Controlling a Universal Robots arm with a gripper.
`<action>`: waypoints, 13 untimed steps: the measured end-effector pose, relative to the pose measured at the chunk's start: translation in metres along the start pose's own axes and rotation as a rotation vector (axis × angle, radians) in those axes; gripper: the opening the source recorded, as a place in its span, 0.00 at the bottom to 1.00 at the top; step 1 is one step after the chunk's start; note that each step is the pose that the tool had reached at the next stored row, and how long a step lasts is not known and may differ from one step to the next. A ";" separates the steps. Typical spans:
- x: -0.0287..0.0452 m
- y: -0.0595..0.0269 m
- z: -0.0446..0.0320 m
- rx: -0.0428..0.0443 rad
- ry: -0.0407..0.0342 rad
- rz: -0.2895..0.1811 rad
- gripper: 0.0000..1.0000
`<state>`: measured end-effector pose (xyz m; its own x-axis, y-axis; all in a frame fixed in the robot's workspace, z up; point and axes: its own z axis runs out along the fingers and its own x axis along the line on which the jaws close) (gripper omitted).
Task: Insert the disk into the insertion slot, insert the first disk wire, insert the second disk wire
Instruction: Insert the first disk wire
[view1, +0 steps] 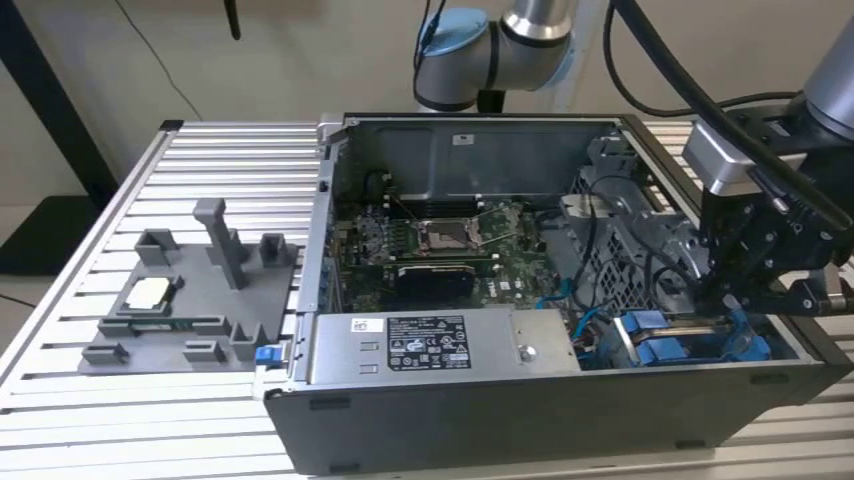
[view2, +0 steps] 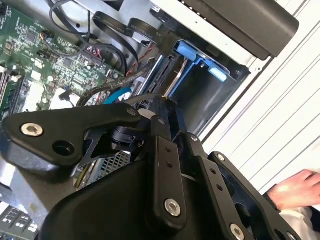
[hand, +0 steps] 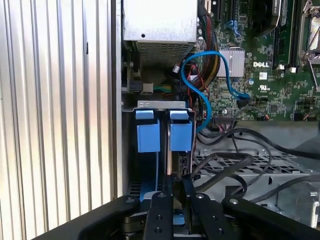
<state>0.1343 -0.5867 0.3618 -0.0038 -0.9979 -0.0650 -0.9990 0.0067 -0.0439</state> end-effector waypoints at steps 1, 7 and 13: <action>0.0001 -0.0001 0.0008 -0.0001 -0.0001 0.000 0.19; 0.0003 -0.0086 0.0079 -0.0065 -0.0009 0.000 0.19; -0.0070 -0.0102 0.0142 -0.0067 -0.0148 0.001 0.19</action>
<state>0.1451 -0.5789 0.3485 -0.0041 -0.9968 -0.0798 -0.9993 0.0071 -0.0371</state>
